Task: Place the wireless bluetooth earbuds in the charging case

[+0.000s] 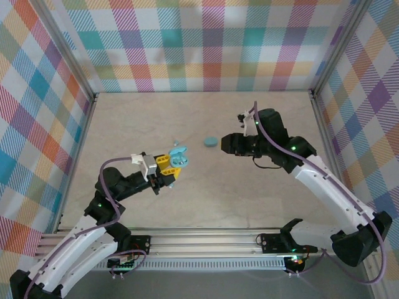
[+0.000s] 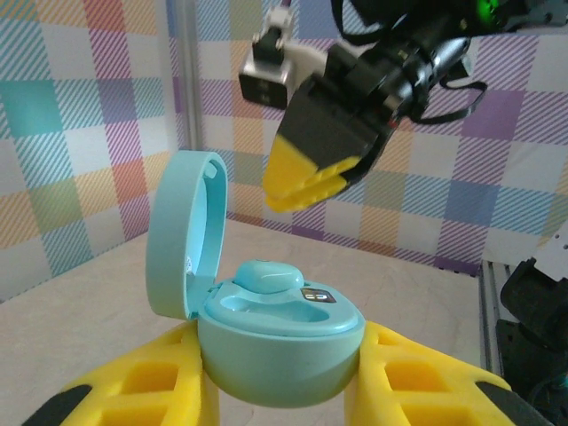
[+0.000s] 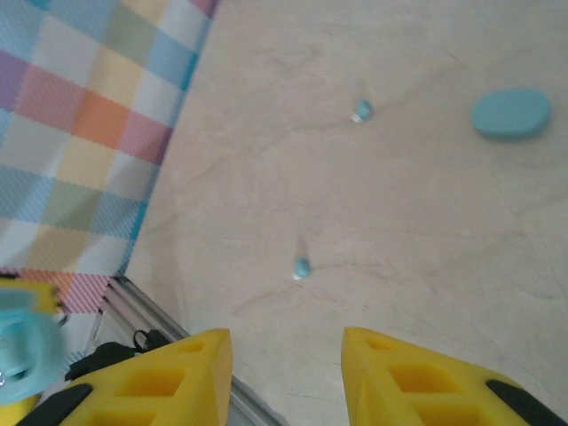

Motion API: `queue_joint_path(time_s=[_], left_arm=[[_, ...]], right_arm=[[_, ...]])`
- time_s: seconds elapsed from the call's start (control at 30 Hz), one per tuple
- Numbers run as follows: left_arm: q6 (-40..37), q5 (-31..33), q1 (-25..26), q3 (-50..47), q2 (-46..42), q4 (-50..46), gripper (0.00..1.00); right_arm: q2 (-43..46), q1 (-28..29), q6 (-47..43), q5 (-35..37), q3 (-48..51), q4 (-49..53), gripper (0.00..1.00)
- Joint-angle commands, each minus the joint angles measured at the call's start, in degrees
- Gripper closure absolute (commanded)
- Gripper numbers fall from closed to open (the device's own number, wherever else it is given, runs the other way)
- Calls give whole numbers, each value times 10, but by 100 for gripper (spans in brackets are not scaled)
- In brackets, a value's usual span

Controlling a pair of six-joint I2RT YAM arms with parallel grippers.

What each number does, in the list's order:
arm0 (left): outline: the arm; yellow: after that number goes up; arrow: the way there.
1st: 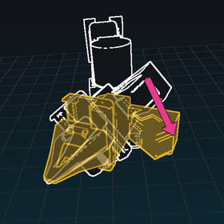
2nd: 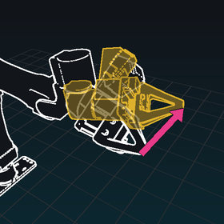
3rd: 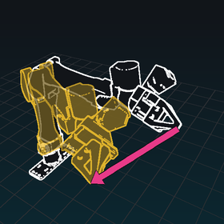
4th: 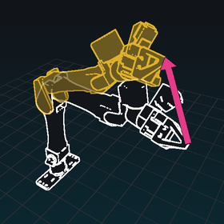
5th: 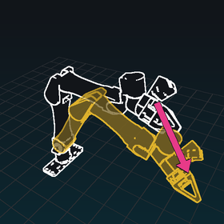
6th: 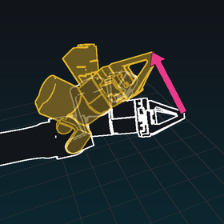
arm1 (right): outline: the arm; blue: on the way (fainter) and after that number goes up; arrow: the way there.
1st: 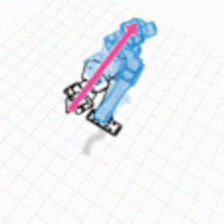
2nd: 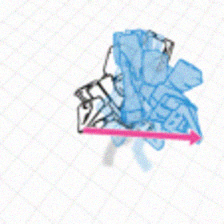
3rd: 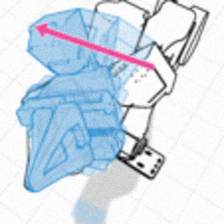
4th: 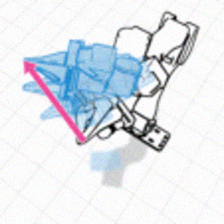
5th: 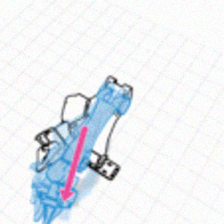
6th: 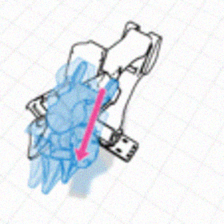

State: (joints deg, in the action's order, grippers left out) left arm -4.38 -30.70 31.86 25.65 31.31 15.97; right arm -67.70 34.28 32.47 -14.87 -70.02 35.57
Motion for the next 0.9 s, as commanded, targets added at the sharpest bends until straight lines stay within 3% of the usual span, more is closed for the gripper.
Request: queue_joint_path(time_s=[0.0, 0.27, 0.6, 0.87], left_arm=[[-15, 14, 5, 12, -24, -49, 86], [-19, 15, 5, 32, -57, -90, 86], [-23, 20, 5, 52, -106, -147, 86], [-24, 25, 5, 57, -128, -168, 85]], right_arm=[[-27, 3, 44, -12, 18, -51, 63], [-164, 48, 43, -33, 26, -131, 66], [-388, 136, 66, -28, -70, -145, 73], [-525, 197, 58, -35, -187, -100, 76]])
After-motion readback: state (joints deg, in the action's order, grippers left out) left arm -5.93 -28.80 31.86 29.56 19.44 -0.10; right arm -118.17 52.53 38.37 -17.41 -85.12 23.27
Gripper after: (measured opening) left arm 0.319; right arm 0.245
